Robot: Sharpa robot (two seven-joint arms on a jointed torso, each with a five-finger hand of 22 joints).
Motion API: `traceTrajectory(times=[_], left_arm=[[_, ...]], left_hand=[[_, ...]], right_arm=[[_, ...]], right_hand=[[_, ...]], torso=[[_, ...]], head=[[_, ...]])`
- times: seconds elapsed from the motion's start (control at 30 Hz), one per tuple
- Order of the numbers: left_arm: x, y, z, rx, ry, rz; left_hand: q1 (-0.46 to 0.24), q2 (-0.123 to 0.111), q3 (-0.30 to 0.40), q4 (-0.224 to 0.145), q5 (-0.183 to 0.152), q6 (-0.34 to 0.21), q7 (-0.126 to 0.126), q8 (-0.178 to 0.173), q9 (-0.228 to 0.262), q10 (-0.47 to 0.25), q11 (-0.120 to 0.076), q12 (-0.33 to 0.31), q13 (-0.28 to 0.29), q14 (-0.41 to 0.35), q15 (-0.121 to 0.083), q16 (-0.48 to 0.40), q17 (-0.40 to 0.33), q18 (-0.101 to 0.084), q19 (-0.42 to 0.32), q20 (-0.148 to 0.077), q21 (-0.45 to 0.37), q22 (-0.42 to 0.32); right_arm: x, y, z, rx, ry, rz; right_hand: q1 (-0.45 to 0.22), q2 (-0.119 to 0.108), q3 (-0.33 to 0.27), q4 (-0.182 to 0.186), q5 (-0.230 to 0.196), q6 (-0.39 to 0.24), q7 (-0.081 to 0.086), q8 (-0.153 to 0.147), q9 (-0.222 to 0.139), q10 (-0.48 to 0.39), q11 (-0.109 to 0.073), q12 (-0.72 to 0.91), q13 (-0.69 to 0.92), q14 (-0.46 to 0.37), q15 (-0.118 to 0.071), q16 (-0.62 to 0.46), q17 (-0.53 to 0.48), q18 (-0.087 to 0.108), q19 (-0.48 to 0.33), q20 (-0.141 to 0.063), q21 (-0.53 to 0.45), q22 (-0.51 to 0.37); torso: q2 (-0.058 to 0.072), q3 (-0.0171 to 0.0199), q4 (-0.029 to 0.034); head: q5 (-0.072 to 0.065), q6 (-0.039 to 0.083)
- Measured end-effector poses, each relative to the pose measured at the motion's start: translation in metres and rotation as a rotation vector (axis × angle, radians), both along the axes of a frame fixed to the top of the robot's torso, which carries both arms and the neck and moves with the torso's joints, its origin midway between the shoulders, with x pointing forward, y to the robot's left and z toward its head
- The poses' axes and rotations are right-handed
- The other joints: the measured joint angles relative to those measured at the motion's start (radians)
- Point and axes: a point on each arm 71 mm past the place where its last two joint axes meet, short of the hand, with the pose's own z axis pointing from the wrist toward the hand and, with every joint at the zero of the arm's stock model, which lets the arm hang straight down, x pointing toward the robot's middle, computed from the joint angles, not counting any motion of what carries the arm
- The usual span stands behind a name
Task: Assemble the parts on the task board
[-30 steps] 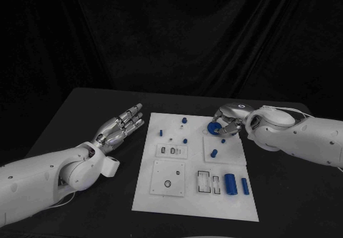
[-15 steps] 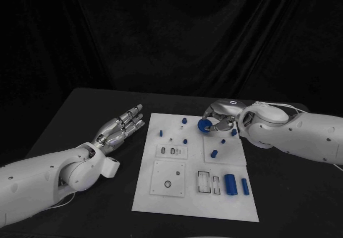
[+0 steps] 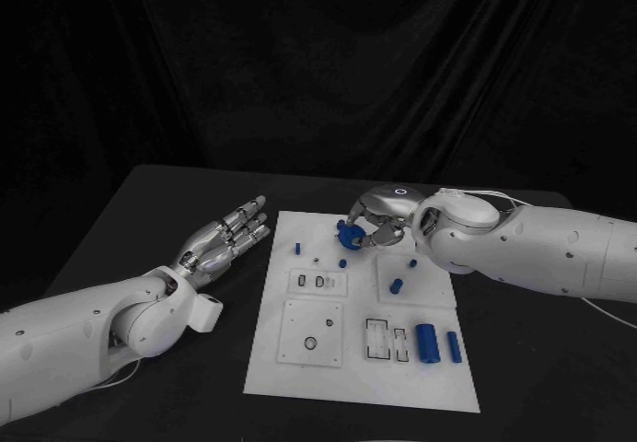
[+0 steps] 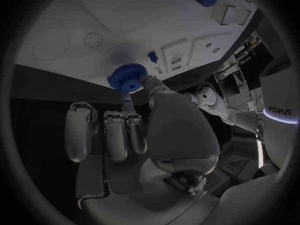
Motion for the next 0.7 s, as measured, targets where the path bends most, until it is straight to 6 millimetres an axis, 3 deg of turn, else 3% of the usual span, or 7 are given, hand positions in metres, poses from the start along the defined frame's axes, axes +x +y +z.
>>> traceTrajectory(times=[0.53,0.6,0.7], left_arm=[[0.001,-0.003,-0.001,-0.001,0.003,-0.008],[0.001,-0.003,-0.001,-0.001,0.003,-0.008],[0.001,-0.003,-0.001,-0.001,0.003,-0.009]], left_hand=[[0.0,0.0,0.002,-0.002,0.0,0.0,0.0,0.0,0.0,0.0,0.0,0.0,0.0,0.001,0.006,0.0,-0.001,0.0,0.0,0.007,0.0,0.0],[0.0,0.0,0.003,-0.003,0.0,0.0,0.0,0.0,0.0,0.0,0.0,0.0,0.0,0.0,0.007,0.0,-0.001,0.0,0.0,0.007,0.0,0.0],[0.0,0.0,0.003,-0.003,0.0,0.0,0.0,0.0,0.0,0.0,0.0,0.0,0.0,0.0,0.007,0.0,-0.001,0.0,0.0,0.007,0.0,0.0]], right_arm=[[0.019,0.028,-0.003,-0.031,0.0,0.024],[0.02,0.029,-0.003,-0.031,0.0,0.026],[0.02,0.029,-0.003,-0.034,0.001,0.025]], right_hand=[[-0.002,-0.002,0.002,0.002,-0.008,-0.005,-0.006,0.005,0.0,0.0,0.0,0.0,0.0,0.0,0.0,0.0,0.0,0.0,0.0,0.0,-0.001,0.0],[-0.009,-0.009,0.002,0.002,-0.011,-0.009,-0.009,0.038,0.0,0.0,0.0,0.0,0.0,0.0,0.0,0.0,0.0,0.0,0.0,0.0,-0.011,0.0],[-0.009,-0.009,0.003,0.009,-0.027,-0.023,-0.024,0.061,0.0,-0.001,0.008,0.0,0.0,-0.002,0.002,0.0,0.0,0.0,-0.007,0.008,-0.032,0.0]], torso=[[0.0,-0.0001,0.0012],[0.0,-0.0001,0.0015],[0.0,0.0004,0.0019]], head=[[0.001,-0.001],[-0.001,-0.001],[-0.001,-0.003]])
